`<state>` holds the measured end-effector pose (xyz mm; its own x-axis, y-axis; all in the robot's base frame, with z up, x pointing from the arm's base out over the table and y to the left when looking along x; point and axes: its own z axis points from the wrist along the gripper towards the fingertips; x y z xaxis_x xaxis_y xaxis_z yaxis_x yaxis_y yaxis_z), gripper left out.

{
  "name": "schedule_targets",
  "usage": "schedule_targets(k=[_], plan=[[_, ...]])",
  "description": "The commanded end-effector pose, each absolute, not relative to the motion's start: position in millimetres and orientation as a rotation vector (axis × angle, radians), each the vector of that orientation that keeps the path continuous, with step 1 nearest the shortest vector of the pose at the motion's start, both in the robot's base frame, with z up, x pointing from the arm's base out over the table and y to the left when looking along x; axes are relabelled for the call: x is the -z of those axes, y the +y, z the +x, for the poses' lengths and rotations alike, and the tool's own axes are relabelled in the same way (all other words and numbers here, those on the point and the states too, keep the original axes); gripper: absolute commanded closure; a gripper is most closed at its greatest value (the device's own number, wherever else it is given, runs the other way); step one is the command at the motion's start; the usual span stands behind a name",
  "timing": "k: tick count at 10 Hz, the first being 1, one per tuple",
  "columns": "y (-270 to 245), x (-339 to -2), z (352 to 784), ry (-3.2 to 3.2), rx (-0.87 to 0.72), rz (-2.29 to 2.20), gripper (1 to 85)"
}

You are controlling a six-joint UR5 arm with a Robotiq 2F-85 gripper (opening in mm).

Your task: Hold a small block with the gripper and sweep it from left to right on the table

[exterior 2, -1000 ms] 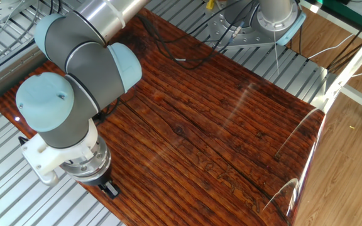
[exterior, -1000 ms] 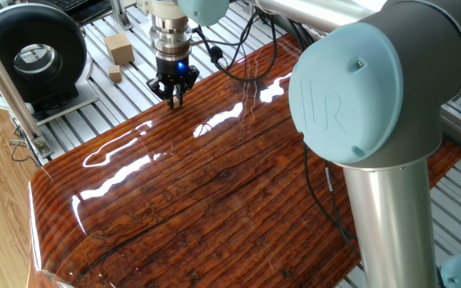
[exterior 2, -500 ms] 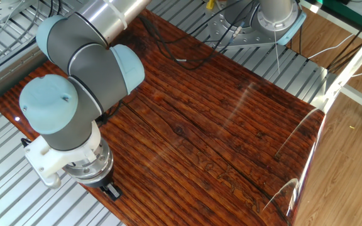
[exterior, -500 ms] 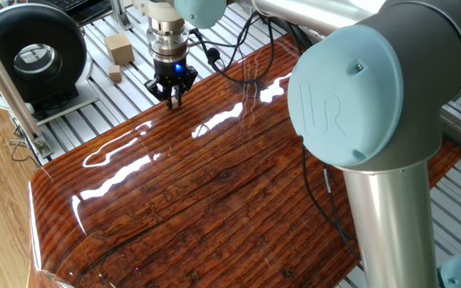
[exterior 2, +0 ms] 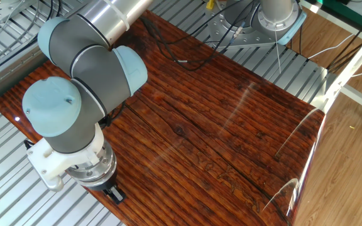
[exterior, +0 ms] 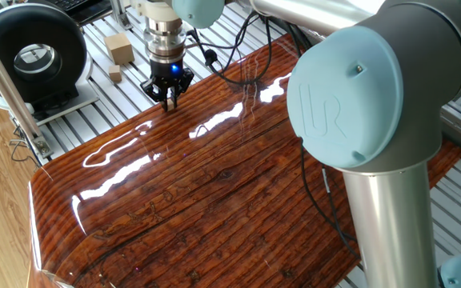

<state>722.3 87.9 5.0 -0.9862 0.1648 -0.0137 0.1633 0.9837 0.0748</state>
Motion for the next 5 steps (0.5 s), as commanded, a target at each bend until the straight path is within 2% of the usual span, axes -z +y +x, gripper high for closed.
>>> schedule_targets(k=[1, 5], plan=[[96.1, -2.9, 724.4, 3.102, -0.13, 0.282, 84.7], [98.7, -8.7, 722.4, 3.102, -0.137, 0.284, 84.7]])
